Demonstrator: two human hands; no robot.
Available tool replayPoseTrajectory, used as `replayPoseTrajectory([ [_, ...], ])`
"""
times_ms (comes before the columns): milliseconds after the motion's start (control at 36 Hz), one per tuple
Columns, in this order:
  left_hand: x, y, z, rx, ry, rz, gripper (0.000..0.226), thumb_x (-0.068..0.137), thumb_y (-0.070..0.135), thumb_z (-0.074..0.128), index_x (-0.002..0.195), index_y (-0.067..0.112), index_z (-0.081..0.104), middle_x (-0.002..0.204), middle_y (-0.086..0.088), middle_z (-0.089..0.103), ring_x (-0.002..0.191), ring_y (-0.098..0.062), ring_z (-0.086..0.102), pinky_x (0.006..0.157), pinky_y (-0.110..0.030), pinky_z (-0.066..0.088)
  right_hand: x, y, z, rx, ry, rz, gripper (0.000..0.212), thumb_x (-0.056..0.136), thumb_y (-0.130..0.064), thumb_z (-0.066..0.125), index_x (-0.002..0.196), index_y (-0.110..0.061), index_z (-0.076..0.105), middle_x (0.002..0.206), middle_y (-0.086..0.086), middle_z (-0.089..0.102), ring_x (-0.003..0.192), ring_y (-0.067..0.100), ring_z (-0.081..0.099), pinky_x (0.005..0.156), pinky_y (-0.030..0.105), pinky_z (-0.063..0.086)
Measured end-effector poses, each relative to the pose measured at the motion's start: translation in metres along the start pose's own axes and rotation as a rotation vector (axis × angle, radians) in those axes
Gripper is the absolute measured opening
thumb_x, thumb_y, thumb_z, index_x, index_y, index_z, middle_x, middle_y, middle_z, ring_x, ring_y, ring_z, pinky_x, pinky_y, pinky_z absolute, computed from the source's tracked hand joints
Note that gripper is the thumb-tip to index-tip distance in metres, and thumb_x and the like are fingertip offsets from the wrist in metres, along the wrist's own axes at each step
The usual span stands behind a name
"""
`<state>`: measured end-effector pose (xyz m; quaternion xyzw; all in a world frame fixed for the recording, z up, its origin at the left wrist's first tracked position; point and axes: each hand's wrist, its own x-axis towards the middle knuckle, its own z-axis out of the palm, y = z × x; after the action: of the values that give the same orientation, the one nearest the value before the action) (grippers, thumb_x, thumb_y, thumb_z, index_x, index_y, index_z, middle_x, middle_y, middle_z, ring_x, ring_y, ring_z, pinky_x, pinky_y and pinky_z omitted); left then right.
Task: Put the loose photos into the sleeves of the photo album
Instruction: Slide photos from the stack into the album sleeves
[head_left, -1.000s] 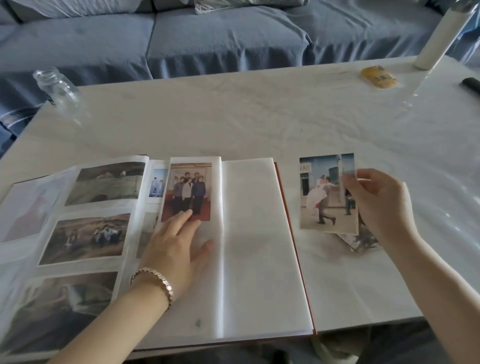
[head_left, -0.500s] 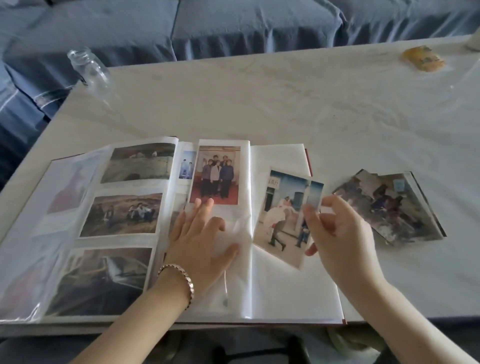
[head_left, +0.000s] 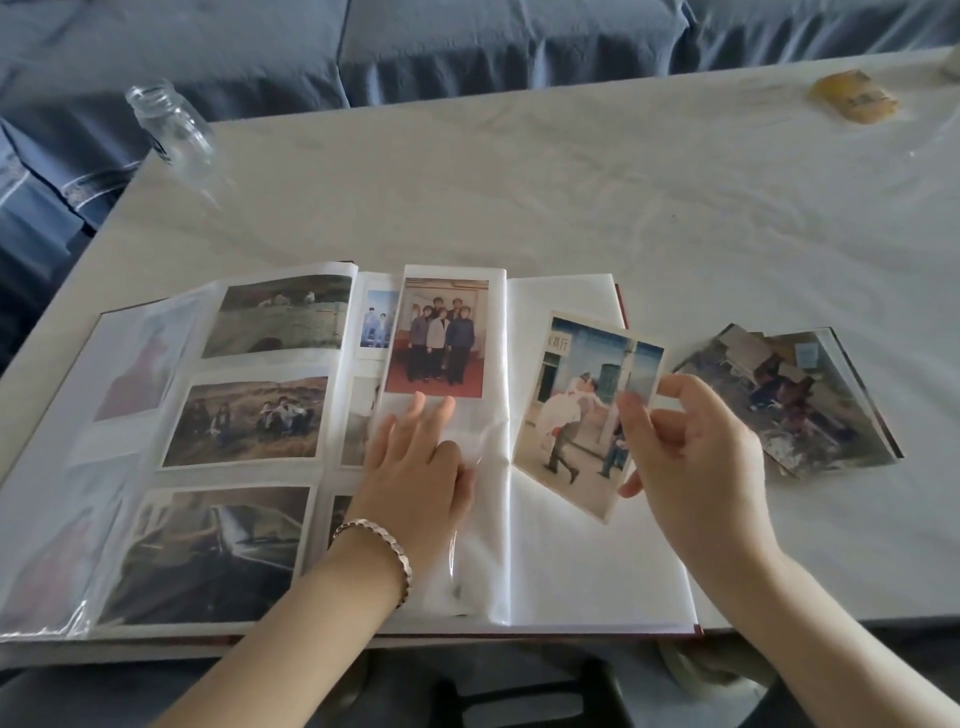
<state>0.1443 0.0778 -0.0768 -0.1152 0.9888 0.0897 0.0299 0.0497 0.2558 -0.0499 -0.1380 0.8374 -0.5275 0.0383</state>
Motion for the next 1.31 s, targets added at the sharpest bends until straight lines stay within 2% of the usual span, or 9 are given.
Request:
replayPoseTrajectory([
  [139,0.001,-0.007,0.004,-0.039,0.035,0.038,0.025,0.088,0.027,0.034,0.064,0.023,0.039,0.125,-0.020,0.058,0.125,-0.041,0.045,0.100,-0.054,0.019,-0.001,-0.005,0.001,0.052,0.023,0.003,0.018,0.091,-0.022,0.055,0.077,-0.032,0.048,0.053,-0.025,0.061,0.041,0.008,0.059,0.038,0.012,0.040],
  [250,-0.002,-0.008,0.009,-0.168,0.091,0.024,0.035,0.090,0.035,0.025,0.069,0.020,0.049,0.134,-0.016,0.051,0.133,-0.029,0.025,0.105,-0.051,0.009,-0.005,-0.004,0.007,0.000,-0.032,0.028,0.017,0.091,-0.021,0.056,0.078,-0.029,0.049,0.051,-0.020,0.060,0.041,0.005,0.058,0.040,0.010,0.040],
  [389,-0.004,-0.008,0.017,-0.187,0.160,0.035,0.036,0.093,0.029,0.032,0.072,0.015,0.057,0.124,-0.020,0.058,0.124,-0.040,0.046,0.100,-0.056,0.020,-0.013,-0.004,0.013,-0.010,-0.177,0.155,0.006,0.092,-0.021,0.055,0.091,-0.017,0.059,0.064,-0.015,0.065,0.040,0.002,0.056,0.037,0.009,0.037],
  [556,-0.004,-0.004,0.016,-0.237,0.215,0.045,0.020,0.088,0.024,0.032,0.070,0.023,0.041,0.125,-0.021,0.057,0.125,-0.040,0.045,0.100,-0.057,0.024,-0.020,-0.001,0.017,-0.028,-0.332,0.307,0.014,0.093,-0.025,0.053,0.083,-0.019,0.062,0.061,-0.014,0.065,0.035,0.004,0.052,0.035,0.013,0.036],
  [833,-0.002,-0.006,0.020,-0.164,0.211,0.037,0.022,0.085,0.026,0.037,0.065,0.020,0.046,0.123,-0.020,0.059,0.122,-0.036,0.048,0.097,-0.059,0.023,-0.015,0.003,0.016,-0.040,-0.553,0.388,0.021,0.092,-0.027,0.055,0.087,-0.011,0.068,0.061,-0.007,0.068,0.039,0.002,0.052,0.042,0.015,0.041],
  [944,-0.004,-0.004,0.012,-0.309,0.223,-0.051,0.014,0.084,0.024,0.045,0.072,0.018,0.050,0.133,-0.020,0.050,0.132,-0.031,0.031,0.105,-0.058,0.020,-0.010,0.001,0.022,-0.039,-0.616,0.408,0.022,0.091,-0.029,0.056,0.086,-0.010,0.067,0.065,-0.005,0.069,0.037,0.000,0.051,0.039,0.012,0.037],
  [1056,-0.005,-0.006,-0.007,-0.416,0.337,-0.236,0.010,0.086,0.010,0.056,0.094,0.005,0.060,0.133,-0.020,0.048,0.129,-0.035,0.040,0.104,-0.042,0.032,-0.012,-0.001,0.031,-0.093,-0.628,0.385,0.028,0.091,-0.035,0.054,0.076,-0.012,0.062,0.056,-0.010,0.063,0.040,-0.004,0.054,0.037,0.009,0.034],
  [1167,-0.007,-0.018,-0.021,-0.566,0.302,-0.422,0.035,0.087,0.007,0.059,0.121,0.007,0.049,0.125,-0.004,0.048,0.114,-0.017,0.049,0.090,-0.023,0.039,-0.012,-0.001,0.031,-0.122,-0.627,0.367,0.034,0.091,-0.036,0.053,0.067,-0.013,0.057,0.042,-0.009,0.058,0.034,0.001,0.049,0.038,0.011,0.034],
  [1306,-0.001,-0.021,-0.033,-0.762,0.155,-0.597,0.045,0.088,0.012,0.059,0.130,0.011,0.043,0.125,-0.005,0.053,0.100,-0.013,0.055,0.087,-0.027,0.044,-0.011,0.002,0.030,0.045,-0.616,0.466,0.029,0.090,-0.029,0.056,0.072,-0.008,0.061,0.050,-0.004,0.064,0.037,0.004,0.053,0.041,0.016,0.041],
])
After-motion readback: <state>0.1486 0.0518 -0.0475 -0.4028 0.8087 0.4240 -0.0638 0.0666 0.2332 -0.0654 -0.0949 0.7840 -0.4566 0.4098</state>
